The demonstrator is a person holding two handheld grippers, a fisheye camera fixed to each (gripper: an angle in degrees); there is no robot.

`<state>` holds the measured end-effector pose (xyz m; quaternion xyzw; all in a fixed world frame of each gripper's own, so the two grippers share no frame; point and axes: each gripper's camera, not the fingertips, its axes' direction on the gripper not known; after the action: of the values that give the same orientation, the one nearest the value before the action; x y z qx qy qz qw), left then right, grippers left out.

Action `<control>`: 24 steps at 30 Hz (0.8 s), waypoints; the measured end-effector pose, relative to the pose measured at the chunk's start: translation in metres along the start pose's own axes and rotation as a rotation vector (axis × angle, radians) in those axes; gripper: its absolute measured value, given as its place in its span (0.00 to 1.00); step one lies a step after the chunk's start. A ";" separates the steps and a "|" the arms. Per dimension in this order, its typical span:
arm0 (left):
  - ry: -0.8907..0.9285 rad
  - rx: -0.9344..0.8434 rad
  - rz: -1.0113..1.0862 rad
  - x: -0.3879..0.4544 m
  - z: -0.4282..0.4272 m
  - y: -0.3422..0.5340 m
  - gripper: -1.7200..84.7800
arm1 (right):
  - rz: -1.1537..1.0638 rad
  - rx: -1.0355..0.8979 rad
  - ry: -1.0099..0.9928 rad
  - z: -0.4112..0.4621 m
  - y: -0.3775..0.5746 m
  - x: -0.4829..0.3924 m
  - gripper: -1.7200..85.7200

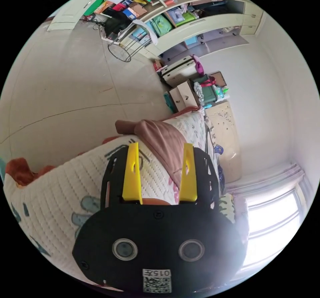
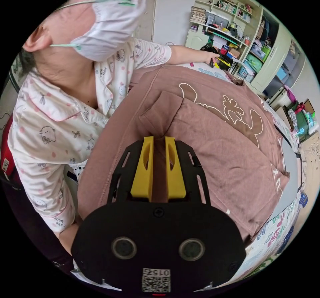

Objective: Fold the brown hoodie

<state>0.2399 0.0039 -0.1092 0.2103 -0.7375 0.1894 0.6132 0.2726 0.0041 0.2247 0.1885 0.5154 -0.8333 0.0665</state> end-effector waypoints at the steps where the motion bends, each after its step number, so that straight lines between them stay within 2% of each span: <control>1: -0.002 -0.009 0.002 0.000 0.009 -0.008 0.22 | 0.007 0.001 -0.014 0.002 0.002 0.005 0.17; 3: -0.010 -0.019 0.007 -0.001 0.021 -0.020 0.19 | 0.017 0.002 -0.036 0.006 0.005 0.012 0.17; 5: -0.009 -0.015 0.009 -0.005 0.028 -0.030 0.11 | 0.029 0.003 -0.060 0.014 0.009 0.019 0.16; 7: 0.077 -0.005 0.065 0.000 0.029 -0.036 0.03 | 0.031 0.003 -0.065 0.021 0.012 0.021 0.16; 9: 0.056 0.077 0.165 0.023 0.020 -0.036 0.02 | 0.027 0.003 -0.058 0.028 0.014 0.020 0.15; 12: 0.025 0.298 0.445 0.102 -0.002 -0.010 0.02 | -0.006 0.008 -0.025 0.042 0.019 0.009 0.14; 15: 0.083 0.417 0.973 0.222 -0.015 0.065 0.02 | -0.110 0.112 -0.006 0.041 0.031 -0.012 0.12; 17: 0.110 0.321 1.613 0.304 -0.013 0.173 0.02 | -0.127 0.269 -0.090 0.024 0.043 -0.015 0.11; 18: 0.104 0.269 1.785 0.314 -0.009 0.204 0.02 | -0.127 0.303 -0.102 0.021 0.046 -0.015 0.11; 19: 0.096 0.196 2.052 0.320 0.001 0.259 0.02 | -0.121 0.357 -0.095 0.018 0.051 -0.016 0.10; 21: 0.158 0.112 2.203 0.318 0.015 0.304 0.02 | -0.069 0.397 -0.011 0.023 0.056 -0.017 0.09; 22: 0.223 0.003 2.259 0.316 0.026 0.318 0.02 | -0.016 0.401 0.069 0.031 0.057 -0.015 0.08; 24: 0.201 -0.078 2.279 0.313 0.047 0.324 0.02 | 0.083 0.399 0.168 0.046 0.057 -0.009 0.08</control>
<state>-0.0243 0.2260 0.1834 -0.6158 -0.4523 0.6281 0.1476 0.2870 -0.0630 0.1992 0.2879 0.3357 -0.8967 0.0189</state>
